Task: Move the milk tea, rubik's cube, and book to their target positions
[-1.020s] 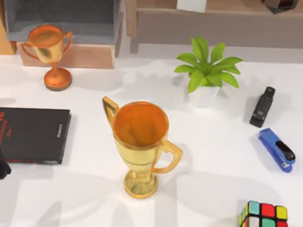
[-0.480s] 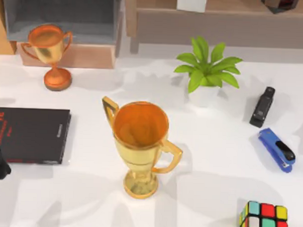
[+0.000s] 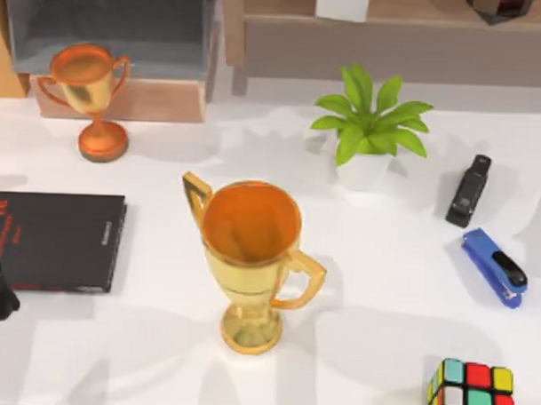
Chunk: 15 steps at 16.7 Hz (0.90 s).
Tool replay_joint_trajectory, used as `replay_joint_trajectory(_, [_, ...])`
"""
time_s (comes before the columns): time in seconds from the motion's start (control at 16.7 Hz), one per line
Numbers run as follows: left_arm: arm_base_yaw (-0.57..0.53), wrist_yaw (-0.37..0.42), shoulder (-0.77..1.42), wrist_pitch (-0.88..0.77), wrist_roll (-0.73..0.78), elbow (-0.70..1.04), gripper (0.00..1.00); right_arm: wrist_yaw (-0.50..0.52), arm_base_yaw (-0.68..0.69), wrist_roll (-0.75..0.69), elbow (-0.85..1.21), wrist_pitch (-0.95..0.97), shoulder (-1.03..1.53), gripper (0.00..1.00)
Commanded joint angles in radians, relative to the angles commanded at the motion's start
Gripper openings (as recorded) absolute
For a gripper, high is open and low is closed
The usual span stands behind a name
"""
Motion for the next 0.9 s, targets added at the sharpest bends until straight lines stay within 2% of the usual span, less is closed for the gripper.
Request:
replay_joint_trajectory(0.18, [0.0, 0.0, 0.0, 0.0, 0.0, 0.0, 1.0, 0.043, 0.06, 0.097, 0.074, -0.118, -0.082, 1.0])
replay_joint_trajectory(0.42, [0.0, 0.0, 0.0, 0.0, 0.0, 0.0, 1.0, 0.13, 0.222, 0.289, 0.182, -0.408, -0.221, 1.0])
replay_joint_trajectory(0.66, [0.0, 0.0, 0.0, 0.0, 0.0, 0.0, 1.0, 0.234, 0.456, 0.495, 0.249, -0.828, -0.353, 1.0])
replay_joint_trajectory(0.9, [0.0, 0.0, 0.0, 0.0, 0.0, 0.0, 1.0, 0.339, 0.723, 0.666, 0.273, -1.346, -0.441, 1.0])
